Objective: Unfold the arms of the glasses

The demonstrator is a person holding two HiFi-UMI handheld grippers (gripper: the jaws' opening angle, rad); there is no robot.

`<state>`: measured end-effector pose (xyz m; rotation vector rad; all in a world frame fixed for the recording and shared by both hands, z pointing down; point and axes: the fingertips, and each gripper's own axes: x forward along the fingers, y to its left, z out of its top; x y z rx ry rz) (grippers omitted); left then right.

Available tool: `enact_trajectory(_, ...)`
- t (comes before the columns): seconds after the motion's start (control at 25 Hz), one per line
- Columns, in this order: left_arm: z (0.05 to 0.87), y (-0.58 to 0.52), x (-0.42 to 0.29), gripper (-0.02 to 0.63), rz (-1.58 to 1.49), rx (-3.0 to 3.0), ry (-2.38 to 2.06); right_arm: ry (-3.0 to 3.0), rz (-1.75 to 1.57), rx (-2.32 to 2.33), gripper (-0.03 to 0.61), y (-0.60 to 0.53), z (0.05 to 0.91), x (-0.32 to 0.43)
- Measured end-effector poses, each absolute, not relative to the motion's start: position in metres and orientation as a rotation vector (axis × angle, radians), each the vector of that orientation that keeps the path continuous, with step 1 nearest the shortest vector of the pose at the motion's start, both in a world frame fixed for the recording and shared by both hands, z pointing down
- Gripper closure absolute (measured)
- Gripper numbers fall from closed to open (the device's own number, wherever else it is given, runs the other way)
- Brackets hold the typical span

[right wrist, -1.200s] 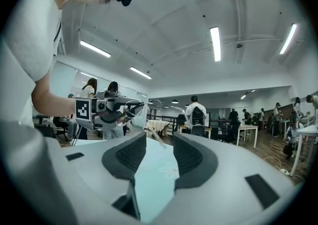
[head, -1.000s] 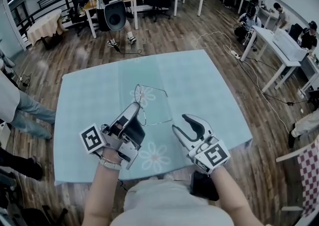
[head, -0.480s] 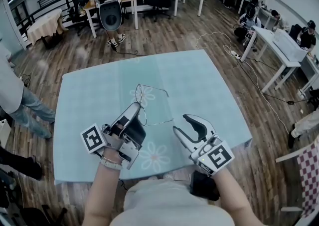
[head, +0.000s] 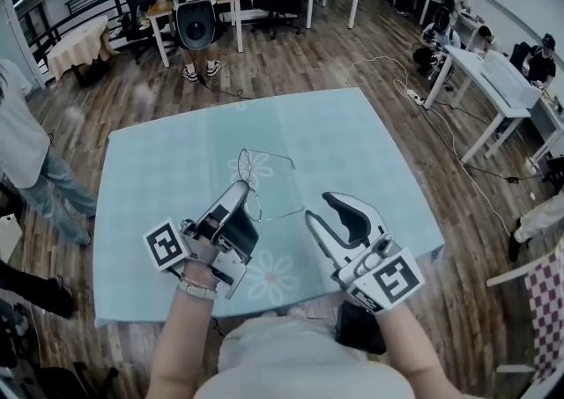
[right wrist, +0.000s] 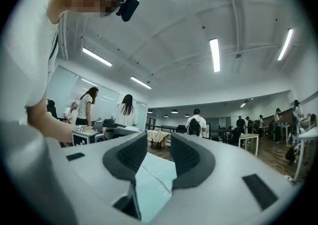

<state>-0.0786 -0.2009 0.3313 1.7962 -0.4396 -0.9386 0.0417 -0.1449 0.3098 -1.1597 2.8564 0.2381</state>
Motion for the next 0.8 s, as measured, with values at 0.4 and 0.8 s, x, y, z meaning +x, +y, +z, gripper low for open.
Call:
enact_trajectory(0.4,0.330,-0.201,-0.080,0.609,-0.954,1.795,-0.429,2.803,0.198,-1.282,0.554,-0.156,0.299,0.039)
enact_trajectory(0.8,0.328,-0.200,-0.082,0.609,-0.961,1.789,-0.418,2.804,0.124,-1.386,0.571,-0.163,0.309,0.037)
